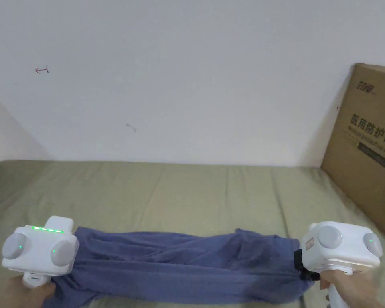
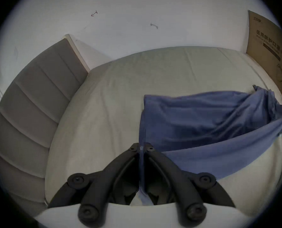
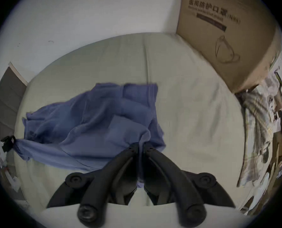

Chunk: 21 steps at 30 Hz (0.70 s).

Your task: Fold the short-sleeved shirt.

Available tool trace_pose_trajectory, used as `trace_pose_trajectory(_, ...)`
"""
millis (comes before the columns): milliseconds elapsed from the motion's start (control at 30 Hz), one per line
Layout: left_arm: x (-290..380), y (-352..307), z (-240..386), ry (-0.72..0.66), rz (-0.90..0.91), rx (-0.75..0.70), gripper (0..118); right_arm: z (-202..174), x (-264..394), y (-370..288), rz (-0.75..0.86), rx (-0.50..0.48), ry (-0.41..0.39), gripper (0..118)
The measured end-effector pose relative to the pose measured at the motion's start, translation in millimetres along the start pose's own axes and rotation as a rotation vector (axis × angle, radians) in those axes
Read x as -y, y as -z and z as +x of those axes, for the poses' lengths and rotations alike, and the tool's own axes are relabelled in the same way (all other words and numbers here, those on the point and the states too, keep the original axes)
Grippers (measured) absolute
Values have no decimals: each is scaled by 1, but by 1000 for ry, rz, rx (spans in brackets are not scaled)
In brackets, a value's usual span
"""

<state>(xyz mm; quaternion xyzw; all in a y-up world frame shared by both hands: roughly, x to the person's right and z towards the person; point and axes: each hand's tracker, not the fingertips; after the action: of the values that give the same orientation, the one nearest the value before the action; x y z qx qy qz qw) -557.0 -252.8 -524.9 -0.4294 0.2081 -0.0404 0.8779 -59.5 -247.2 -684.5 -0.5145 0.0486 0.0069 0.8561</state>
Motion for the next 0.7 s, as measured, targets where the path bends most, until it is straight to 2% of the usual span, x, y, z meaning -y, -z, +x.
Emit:
trace_pose_trajectory(133,39,-41,-11,17,17,8,2,12,53,-30,20,-26,-56,6)
trace_pose_trajectory(267,97,-95,-19,6,34,6,2,33,129,-66,36,-73,6,6)
trace_pose_trajectory(367,159,-137,-22,-20,46,24,2,41,191,-87,41,-35,-11,6)
trace_pose_trajectory(500,238,-178,-29,3,11,13,2,55,268,-114,0,-62,-31,6)
trace_pose_trajectory(633,295,-199,-48,-40,-22,24,2,67,329,-136,-4,-87,18,6)
trace_pose_trajectory(700,315,-207,-53,-39,-28,16,2,69,354,-144,-15,-85,1,6)
